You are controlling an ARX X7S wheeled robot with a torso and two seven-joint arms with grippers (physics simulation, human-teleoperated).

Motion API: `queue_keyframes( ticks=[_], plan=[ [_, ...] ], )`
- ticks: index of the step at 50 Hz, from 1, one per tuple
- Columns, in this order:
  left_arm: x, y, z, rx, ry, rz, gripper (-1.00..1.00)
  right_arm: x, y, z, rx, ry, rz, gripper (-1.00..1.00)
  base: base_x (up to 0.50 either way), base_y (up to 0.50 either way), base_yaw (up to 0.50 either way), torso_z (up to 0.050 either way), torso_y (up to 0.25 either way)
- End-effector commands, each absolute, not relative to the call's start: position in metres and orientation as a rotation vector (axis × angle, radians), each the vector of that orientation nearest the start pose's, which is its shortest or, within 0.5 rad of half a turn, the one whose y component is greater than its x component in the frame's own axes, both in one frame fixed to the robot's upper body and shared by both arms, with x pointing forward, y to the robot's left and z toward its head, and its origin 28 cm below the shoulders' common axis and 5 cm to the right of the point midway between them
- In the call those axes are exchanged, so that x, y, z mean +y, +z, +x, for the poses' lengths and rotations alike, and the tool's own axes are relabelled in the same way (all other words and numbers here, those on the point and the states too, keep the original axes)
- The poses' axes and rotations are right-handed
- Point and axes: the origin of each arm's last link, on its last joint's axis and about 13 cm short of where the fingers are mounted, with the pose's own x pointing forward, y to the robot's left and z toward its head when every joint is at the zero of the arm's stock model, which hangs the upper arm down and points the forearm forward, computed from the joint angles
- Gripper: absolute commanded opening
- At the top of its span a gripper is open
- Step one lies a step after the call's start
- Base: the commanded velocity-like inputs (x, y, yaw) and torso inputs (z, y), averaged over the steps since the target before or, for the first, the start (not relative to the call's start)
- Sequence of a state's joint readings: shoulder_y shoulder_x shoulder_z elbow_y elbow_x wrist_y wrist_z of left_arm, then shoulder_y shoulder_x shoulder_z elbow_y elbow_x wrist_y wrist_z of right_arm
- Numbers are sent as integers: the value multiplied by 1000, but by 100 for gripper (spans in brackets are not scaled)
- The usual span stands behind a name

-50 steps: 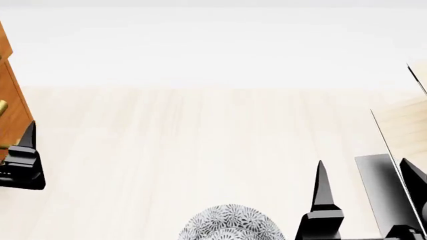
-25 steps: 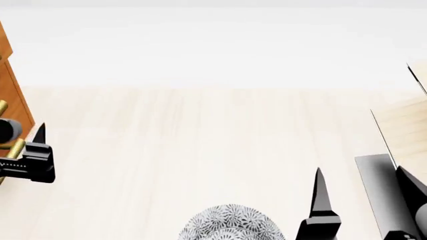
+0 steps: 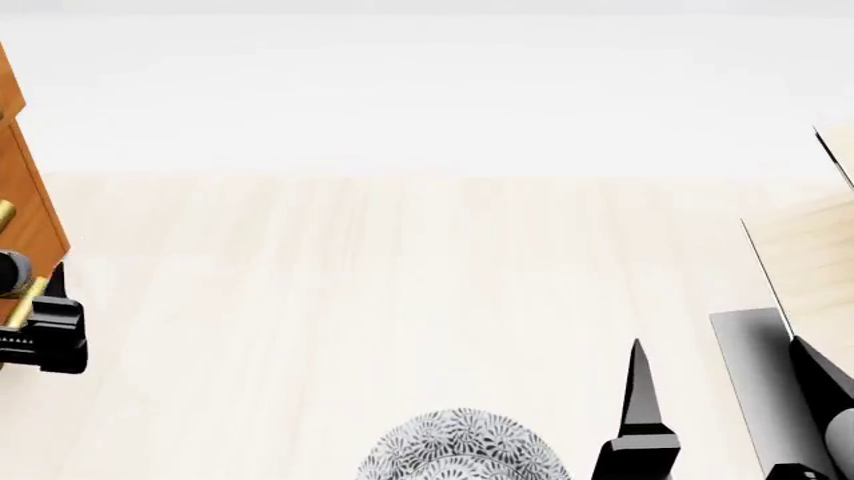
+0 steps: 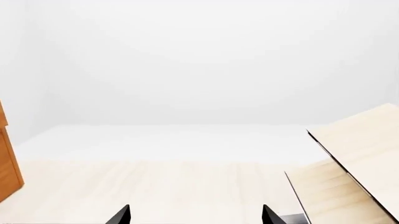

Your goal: Close the top drawer of the cabinet and put the bowl on top of it.

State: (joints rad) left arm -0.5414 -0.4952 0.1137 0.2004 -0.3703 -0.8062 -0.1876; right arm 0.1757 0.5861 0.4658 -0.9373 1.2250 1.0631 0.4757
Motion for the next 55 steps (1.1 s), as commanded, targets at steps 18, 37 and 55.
queue_keyframes(
  ticks=[18, 37, 55],
  plan=[
    [319, 152, 300, 99, 216, 212, 100, -163, 198, 159, -36, 95, 35, 100, 0, 0, 0, 0, 0],
    [332, 160, 306, 100, 301, 222, 100, -163, 196, 157, -37, 96, 29, 100, 0, 0, 0, 0, 0],
    [337, 153, 313, 125, 370, 245, 100, -166, 195, 157, -38, 92, 36, 100, 0, 0, 0, 0, 0]
  ],
)
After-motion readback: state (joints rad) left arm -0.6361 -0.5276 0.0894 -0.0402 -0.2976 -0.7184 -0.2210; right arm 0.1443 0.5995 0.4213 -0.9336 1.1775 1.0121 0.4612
